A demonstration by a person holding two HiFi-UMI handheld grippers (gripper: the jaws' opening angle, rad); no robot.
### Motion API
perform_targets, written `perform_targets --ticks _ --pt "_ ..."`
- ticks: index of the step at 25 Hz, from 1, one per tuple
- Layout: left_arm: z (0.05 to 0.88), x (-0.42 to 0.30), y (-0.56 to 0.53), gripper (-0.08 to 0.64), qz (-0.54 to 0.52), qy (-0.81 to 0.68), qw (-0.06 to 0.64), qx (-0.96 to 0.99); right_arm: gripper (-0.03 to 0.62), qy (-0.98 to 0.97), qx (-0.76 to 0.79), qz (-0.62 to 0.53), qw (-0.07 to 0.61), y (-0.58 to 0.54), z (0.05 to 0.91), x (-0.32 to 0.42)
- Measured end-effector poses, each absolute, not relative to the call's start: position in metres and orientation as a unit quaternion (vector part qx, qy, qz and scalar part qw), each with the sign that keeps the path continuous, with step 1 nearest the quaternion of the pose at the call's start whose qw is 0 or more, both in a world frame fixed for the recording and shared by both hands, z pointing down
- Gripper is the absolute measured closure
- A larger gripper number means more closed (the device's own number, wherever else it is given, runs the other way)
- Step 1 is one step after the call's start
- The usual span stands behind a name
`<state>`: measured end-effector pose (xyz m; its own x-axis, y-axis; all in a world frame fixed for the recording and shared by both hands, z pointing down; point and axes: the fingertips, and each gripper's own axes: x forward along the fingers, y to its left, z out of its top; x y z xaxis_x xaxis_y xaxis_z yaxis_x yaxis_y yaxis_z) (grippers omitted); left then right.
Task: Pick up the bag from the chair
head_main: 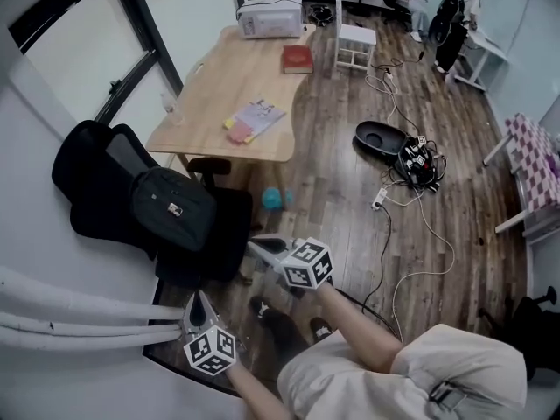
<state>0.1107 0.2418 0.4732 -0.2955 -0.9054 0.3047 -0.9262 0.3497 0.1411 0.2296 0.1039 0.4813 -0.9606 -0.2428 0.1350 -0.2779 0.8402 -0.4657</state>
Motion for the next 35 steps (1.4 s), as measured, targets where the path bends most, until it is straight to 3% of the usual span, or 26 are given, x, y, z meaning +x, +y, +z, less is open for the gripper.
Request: perform_targets --ticks 22,35 --pt "0.496 -0.148 0.049 0.554 0.004 -0.781 0.194 0.594 0.592 -0.950 0.194 0.232 0.082 -0.063 0.502 0.010" --pt "0.520 -0.217 0.015 0.554 -0.015 -0.780 0.208 0.590 0.592 -0.946 0.220 0.223 0.087 -0.103 0.511 -0.029"
